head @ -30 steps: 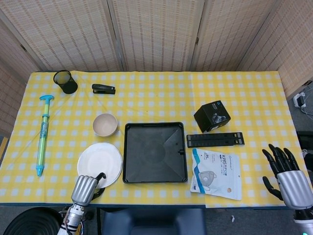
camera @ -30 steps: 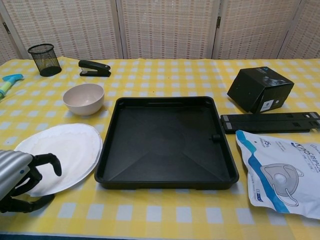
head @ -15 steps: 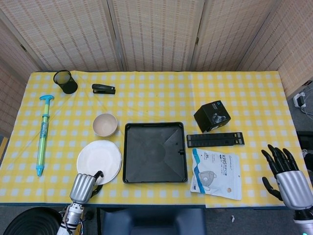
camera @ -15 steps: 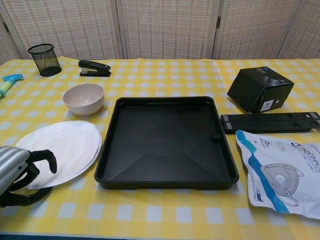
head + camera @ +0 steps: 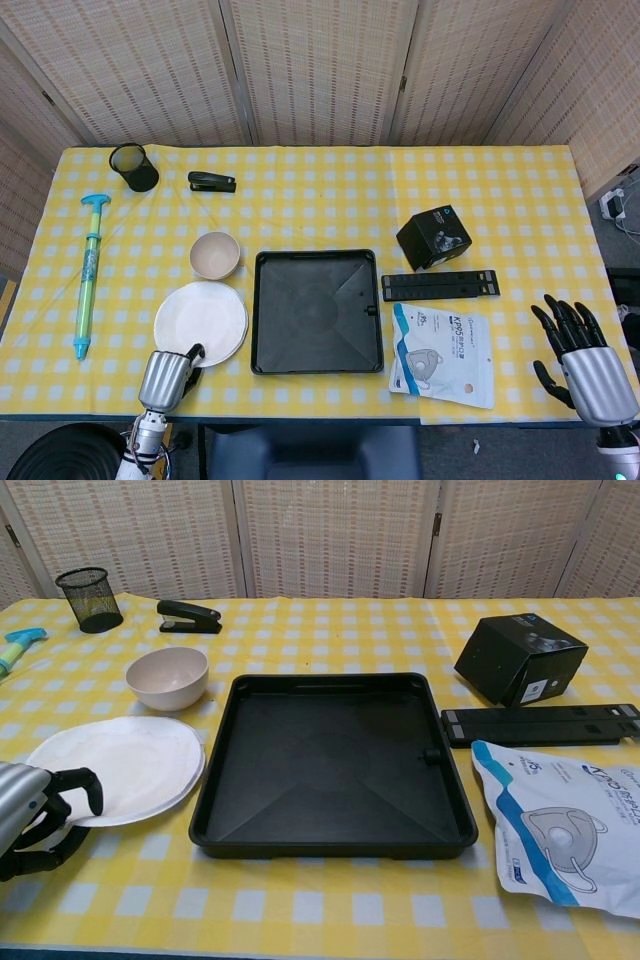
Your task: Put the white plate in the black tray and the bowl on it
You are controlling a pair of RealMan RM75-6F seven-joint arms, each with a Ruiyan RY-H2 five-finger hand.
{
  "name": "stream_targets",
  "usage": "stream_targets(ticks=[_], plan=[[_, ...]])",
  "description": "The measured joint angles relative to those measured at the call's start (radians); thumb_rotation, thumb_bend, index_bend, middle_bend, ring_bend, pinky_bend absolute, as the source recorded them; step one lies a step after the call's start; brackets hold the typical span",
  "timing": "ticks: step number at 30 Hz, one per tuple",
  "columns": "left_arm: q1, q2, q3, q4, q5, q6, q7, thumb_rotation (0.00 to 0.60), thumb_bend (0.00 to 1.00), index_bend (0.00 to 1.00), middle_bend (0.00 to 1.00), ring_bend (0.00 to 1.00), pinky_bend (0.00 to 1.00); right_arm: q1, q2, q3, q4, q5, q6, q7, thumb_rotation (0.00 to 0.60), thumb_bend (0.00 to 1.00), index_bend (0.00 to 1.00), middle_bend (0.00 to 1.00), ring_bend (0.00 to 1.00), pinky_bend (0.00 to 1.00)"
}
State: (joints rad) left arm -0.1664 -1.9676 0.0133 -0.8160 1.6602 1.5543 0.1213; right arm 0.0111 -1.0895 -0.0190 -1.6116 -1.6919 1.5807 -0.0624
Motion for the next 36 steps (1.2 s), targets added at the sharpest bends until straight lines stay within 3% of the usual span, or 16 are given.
stream_targets(ticks=[8,16,26,36], plan=[[-0.006,-0.020,-0.005,0.050,0.000,0.032,-0.024,0.600,0.59,0.59,1.00,1.00,1.00,0.001,-0.001,-0.001,0.000,0.000,-0.003,-0.002,0.600,0.42,0.00,0.00,0.00,0.00],[-0.013,0.005,-0.016,0.027,0.010,0.089,-0.019,0.600,0.60,0.60,1.00,1.00,1.00,0.002,-0.001,-0.003,0.000,-0.004,-0.005,-0.004,0.600,0.42,0.00,0.00,0.00,0.00],[-0.028,0.098,-0.068,-0.064,0.033,0.231,0.018,0.600,0.62,0.63,1.00,1.00,1.00,-0.002,-0.002,-0.010,-0.003,-0.017,0.004,-0.007,0.600,0.42,0.00,0.00,0.00,0.00],[-0.017,0.202,-0.079,-0.221,0.070,0.313,0.096,0.600,0.62,0.63,1.00,1.00,1.00,-0.004,-0.004,-0.016,-0.003,-0.030,0.007,-0.010,0.600,0.42,0.00,0.00,0.00,0.00]])
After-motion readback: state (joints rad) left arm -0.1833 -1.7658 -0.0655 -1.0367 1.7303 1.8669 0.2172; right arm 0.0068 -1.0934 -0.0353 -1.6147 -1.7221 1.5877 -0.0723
